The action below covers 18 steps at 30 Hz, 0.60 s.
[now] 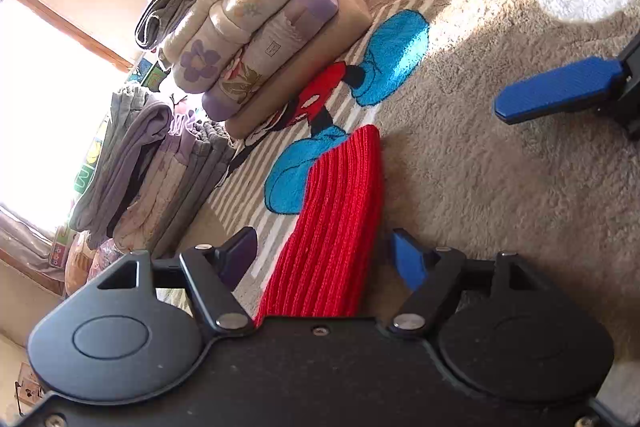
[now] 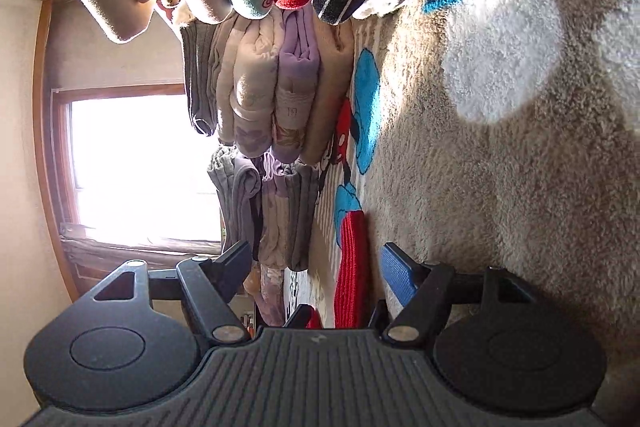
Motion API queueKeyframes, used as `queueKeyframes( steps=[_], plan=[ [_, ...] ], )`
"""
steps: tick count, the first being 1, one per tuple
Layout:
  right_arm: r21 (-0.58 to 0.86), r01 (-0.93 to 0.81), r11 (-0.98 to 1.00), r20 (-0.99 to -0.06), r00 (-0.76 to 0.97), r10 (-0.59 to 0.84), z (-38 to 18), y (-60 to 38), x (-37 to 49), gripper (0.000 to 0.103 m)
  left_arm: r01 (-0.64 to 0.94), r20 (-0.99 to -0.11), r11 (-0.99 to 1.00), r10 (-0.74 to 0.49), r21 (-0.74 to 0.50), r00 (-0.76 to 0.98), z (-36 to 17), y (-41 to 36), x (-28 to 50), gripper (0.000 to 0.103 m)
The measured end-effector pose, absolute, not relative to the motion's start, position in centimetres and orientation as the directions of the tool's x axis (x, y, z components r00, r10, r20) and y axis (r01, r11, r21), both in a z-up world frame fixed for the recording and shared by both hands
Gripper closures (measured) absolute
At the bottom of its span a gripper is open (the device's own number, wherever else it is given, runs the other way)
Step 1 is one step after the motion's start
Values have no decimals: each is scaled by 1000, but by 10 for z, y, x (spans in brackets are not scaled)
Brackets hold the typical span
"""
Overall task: Fold clothes
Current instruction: 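Grasp the sleeve cuff with the left gripper while the right gripper hovers nearby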
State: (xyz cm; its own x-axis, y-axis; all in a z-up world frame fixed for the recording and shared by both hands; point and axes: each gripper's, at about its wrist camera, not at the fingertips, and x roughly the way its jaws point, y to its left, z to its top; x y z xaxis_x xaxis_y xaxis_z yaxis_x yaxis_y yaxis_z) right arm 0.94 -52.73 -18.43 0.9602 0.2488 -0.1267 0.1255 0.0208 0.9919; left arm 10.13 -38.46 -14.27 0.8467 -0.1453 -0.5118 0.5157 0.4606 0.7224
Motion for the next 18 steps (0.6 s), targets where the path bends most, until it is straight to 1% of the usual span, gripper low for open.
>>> queueKeyframes(
  steps=[6,9,11,14,18],
  plan=[
    [992,104,-69,-90,979,181,-195,-536,1,32,509,-517,457,-119,730,848,-145,-403,119,46],
    [993,96,-73,-83,983,167,-195,-536,2,32,514,-535,476,-105,713,838,-146,-410,128,65],
    [993,88,-76,-75,985,154,-196,-536,2,32,520,-553,508,-100,686,827,-144,-410,134,91],
    [994,72,-79,-61,989,136,-196,-537,1,31,522,-577,593,-114,614,808,-132,-402,141,93],
    [997,54,-59,-46,991,125,-193,-536,-2,30,487,-576,709,-139,510,806,-104,-376,146,95]
  ],
)
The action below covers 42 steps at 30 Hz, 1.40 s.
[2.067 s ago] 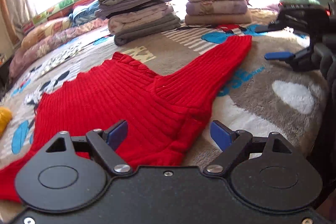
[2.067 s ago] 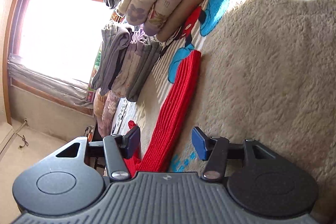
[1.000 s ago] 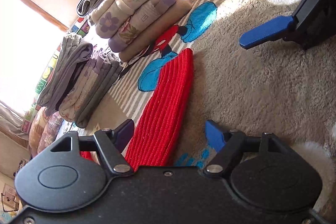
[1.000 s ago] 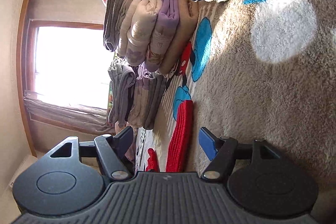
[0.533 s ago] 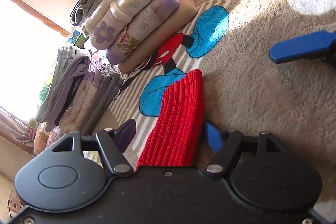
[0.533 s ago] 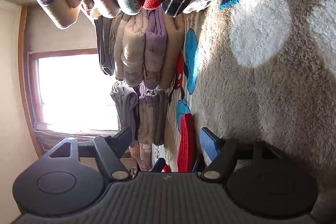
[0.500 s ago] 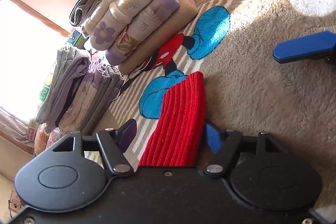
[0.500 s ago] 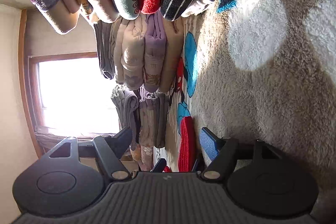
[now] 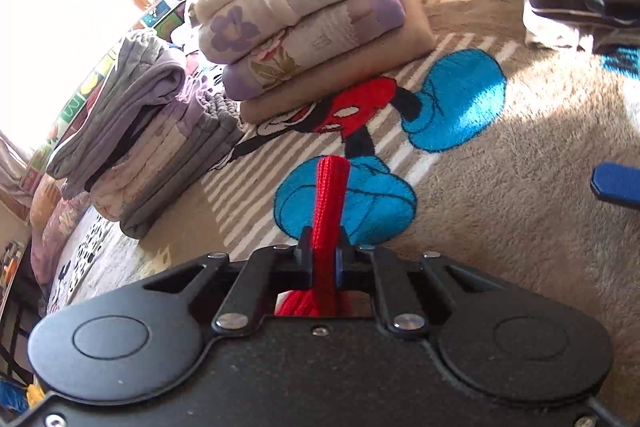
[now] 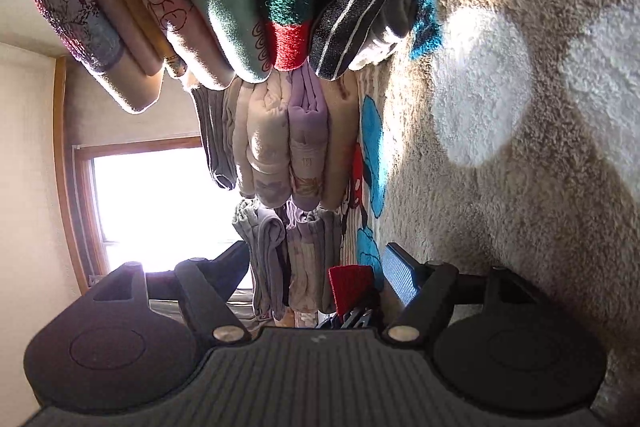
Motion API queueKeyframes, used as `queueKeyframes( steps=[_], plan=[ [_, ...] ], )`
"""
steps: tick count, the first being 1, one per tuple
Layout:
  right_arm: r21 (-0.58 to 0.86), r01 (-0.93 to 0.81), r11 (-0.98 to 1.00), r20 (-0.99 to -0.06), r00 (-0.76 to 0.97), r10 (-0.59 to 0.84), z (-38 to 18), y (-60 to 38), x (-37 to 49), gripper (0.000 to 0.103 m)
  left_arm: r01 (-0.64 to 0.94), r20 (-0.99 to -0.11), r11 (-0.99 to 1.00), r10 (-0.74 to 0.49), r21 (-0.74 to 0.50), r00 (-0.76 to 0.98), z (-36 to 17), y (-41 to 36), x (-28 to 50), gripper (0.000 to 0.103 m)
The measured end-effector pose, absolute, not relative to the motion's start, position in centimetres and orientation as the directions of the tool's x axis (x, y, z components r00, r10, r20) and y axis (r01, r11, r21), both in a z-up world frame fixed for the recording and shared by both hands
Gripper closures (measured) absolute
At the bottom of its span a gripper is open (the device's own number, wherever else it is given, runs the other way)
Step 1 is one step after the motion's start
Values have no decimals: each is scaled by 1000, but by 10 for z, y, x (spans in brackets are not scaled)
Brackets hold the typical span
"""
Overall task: Fold clothes
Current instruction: 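Grasp the sleeve cuff with the left gripper while the right gripper hovers nearby, then lift the sleeve with the left gripper and fold it across the sweater body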
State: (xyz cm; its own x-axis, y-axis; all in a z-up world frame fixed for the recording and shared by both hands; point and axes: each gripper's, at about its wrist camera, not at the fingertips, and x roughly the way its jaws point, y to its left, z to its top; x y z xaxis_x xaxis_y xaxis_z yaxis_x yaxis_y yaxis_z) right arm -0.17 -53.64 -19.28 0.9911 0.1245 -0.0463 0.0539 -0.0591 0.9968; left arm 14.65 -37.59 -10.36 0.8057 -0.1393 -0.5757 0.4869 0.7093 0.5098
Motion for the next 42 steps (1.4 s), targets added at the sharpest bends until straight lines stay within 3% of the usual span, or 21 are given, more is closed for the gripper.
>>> queueKeyframes(
  steps=[4,8,16,24,28,31,42],
  plan=[
    [998,55,30,-59,986,155,-182,-527,1,28,459,-571,823,-210,335,793,-65,-336,149,95],
    [958,6,287,-80,966,246,-148,-492,15,28,415,-550,897,-271,154,790,-32,-285,151,95],
    [684,-125,719,-249,886,390,-104,-376,43,27,321,-485,929,-370,-184,792,5,-172,148,96],
    [356,-246,901,-443,804,395,-108,-282,46,27,215,-438,931,-332,-296,835,14,-77,132,96],
    [252,-312,916,-469,788,398,-111,-254,40,28,182,-411,928,-313,-326,856,17,-44,118,96],
    [187,-327,926,-488,787,377,-115,-240,38,34,154,-403,927,-292,-342,867,16,-20,109,96],
    [85,-348,934,-498,797,342,-119,-227,36,37,30,-425,920,-208,-390,881,-8,53,89,96]
  ],
)
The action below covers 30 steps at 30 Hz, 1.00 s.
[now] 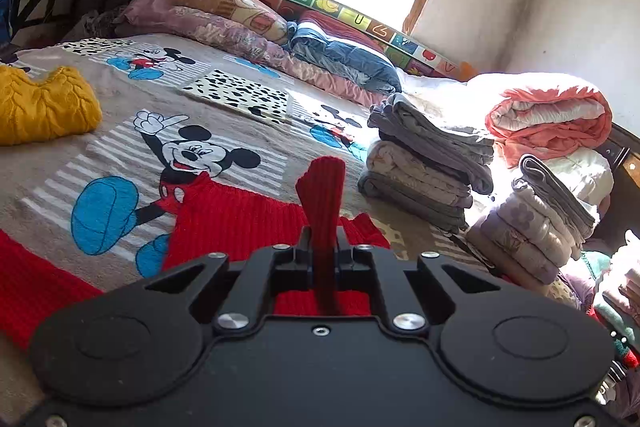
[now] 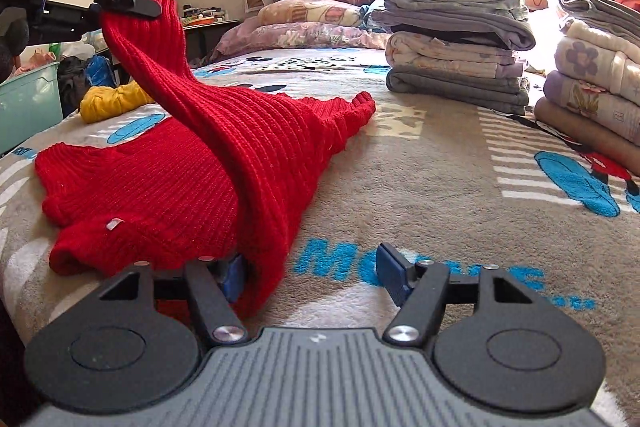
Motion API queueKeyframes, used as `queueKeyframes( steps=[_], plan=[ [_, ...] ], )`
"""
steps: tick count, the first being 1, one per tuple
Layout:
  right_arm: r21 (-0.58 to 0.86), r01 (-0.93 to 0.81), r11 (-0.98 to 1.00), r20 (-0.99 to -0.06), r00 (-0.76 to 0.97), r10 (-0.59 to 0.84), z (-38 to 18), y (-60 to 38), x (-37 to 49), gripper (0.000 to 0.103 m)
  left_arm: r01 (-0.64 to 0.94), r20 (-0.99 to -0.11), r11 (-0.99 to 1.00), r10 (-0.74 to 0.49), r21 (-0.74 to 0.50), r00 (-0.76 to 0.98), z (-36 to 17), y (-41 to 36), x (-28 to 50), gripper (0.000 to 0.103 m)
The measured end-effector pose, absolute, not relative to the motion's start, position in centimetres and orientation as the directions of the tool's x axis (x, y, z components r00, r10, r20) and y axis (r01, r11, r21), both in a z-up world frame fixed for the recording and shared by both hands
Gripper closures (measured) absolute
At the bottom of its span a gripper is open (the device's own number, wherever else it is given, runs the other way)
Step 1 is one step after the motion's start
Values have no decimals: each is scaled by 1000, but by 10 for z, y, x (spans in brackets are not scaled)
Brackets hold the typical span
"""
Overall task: Fold clothes
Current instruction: 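Lift the sleeve with the left gripper and fold it across the sweater body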
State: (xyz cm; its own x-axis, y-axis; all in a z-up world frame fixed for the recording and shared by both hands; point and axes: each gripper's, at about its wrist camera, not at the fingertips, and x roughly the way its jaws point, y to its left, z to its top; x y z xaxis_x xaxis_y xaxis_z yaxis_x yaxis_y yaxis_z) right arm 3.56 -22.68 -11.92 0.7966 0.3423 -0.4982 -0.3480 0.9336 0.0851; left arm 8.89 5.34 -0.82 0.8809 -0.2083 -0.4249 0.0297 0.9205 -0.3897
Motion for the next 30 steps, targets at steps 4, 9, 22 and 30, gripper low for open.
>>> queueKeyframes(
  steps=[4,9,22,30],
  plan=[
    [54,-360,931,-499,798,338,-119,-222,32,37,-17,-444,918,-175,-395,879,-21,74,84,96],
    [26,-374,927,-502,797,336,-119,-218,30,37,-78,-487,925,-123,-372,865,-43,93,83,96],
    [-31,-387,921,-511,798,318,-119,-214,19,36,-117,-536,945,-69,-306,842,-70,109,81,96],
    [-127,-432,893,-526,793,309,-108,-213,-5,36,-134,-562,944,-62,-301,824,-85,112,86,96]
  ],
)
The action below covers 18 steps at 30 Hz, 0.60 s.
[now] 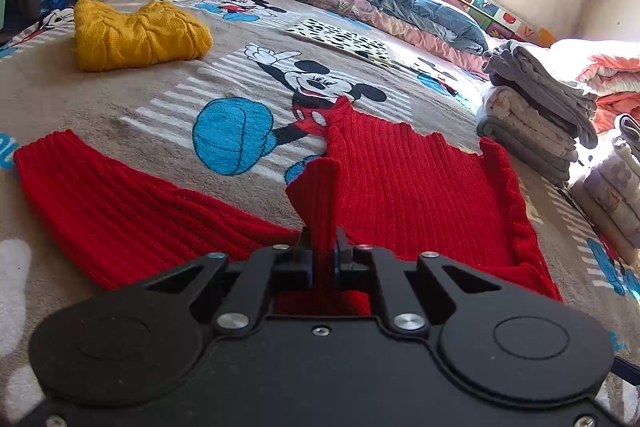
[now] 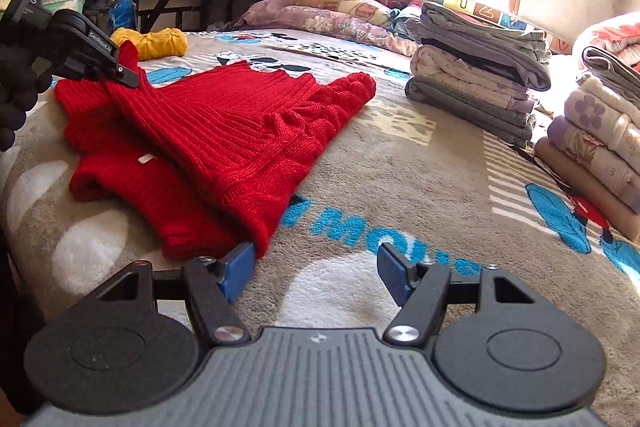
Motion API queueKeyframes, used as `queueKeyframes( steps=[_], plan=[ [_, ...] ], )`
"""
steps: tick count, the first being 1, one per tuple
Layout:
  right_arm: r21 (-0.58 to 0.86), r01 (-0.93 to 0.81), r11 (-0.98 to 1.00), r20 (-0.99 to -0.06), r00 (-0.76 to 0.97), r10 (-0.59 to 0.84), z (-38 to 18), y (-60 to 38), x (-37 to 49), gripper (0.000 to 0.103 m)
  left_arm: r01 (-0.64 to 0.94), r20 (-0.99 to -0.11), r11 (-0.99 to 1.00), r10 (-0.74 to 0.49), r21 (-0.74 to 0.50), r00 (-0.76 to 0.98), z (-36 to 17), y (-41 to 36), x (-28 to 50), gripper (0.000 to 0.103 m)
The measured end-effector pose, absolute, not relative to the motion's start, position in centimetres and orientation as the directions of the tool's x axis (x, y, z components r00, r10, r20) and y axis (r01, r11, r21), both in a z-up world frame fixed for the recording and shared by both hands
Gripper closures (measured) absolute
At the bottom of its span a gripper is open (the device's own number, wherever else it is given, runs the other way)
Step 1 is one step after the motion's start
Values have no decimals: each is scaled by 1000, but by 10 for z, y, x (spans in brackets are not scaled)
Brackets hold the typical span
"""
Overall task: Fold clothes
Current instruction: 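Lift the sleeve with the left gripper and fold it across the sweater body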
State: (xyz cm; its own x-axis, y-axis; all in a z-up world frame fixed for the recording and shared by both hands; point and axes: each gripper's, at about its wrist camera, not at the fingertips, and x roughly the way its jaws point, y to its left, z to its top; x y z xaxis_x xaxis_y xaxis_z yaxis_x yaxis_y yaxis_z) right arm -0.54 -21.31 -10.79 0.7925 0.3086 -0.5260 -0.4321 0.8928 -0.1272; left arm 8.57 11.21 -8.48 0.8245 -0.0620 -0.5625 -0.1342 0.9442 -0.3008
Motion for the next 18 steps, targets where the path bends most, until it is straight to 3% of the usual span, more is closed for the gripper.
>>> queueKeyframes(
  steps=[6,9,14,18],
  plan=[
    [-155,-528,835,-416,802,429,-93,-195,-23,36,-77,-460,939,-91,-335,883,-69,109,79,96],
    [-177,-579,796,-395,782,482,-95,-177,-18,36,-96,-472,934,-84,-345,877,-73,114,81,96],
    [-172,-656,735,-525,693,494,-118,-152,-8,29,-157,-557,936,-48,-315,829,-96,118,89,96],
    [-148,-668,729,-529,676,513,-103,-153,-16,30,-181,-566,928,-39,-327,824,-96,121,90,93]
  ],
)
